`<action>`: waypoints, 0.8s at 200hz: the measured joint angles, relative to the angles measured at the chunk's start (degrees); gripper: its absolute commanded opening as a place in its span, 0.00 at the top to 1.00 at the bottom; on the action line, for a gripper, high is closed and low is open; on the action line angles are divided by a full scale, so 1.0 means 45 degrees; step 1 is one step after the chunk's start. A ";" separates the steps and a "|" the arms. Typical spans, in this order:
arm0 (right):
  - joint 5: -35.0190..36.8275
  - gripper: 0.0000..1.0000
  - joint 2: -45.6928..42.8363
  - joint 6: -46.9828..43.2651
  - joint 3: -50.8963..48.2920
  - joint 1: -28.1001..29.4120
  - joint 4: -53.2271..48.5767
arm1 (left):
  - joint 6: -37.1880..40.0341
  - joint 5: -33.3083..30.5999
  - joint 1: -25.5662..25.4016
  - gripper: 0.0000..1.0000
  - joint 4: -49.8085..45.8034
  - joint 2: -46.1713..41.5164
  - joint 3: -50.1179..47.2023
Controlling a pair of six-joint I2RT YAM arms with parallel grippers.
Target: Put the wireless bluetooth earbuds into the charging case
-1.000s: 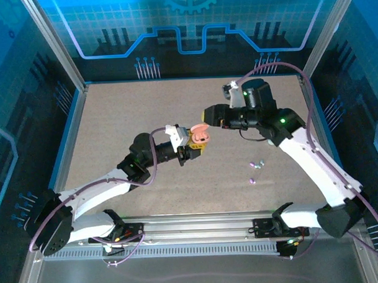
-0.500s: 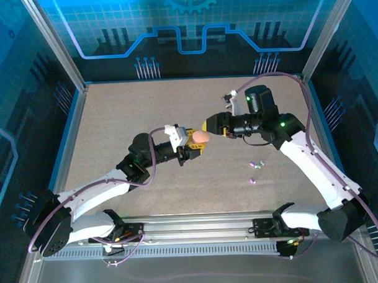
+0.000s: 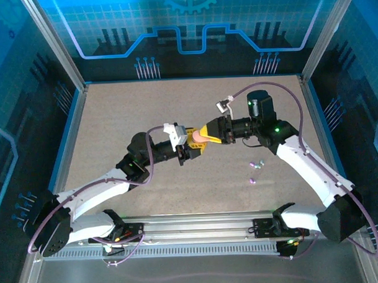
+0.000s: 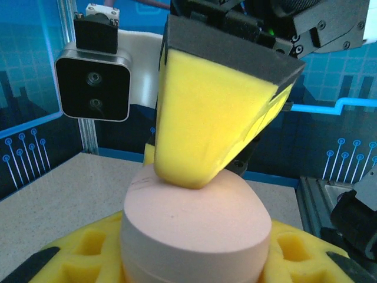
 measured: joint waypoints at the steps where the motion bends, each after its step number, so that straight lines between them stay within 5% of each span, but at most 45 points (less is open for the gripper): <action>1: -0.0039 0.54 0.0000 0.0015 -0.0005 -0.0015 0.0029 | 0.0000 0.0000 0.0000 0.70 0.0005 0.0000 0.0015; 74: -0.0612 0.85 -0.0005 0.0461 -0.0214 -0.0243 0.0559 | 0.0267 -0.0049 0.0010 0.65 -0.0029 -0.0092 0.0044; 107: -0.0500 0.91 -0.0019 0.0364 -0.0223 -0.0287 0.0481 | 0.0597 -0.0151 0.0010 0.61 -0.0544 -0.0136 0.0209; 160: 0.0078 0.93 -0.0321 0.0748 -0.1001 -0.0457 0.0874 | 0.0962 -0.0772 -0.0073 0.40 -0.1603 -0.0136 0.0355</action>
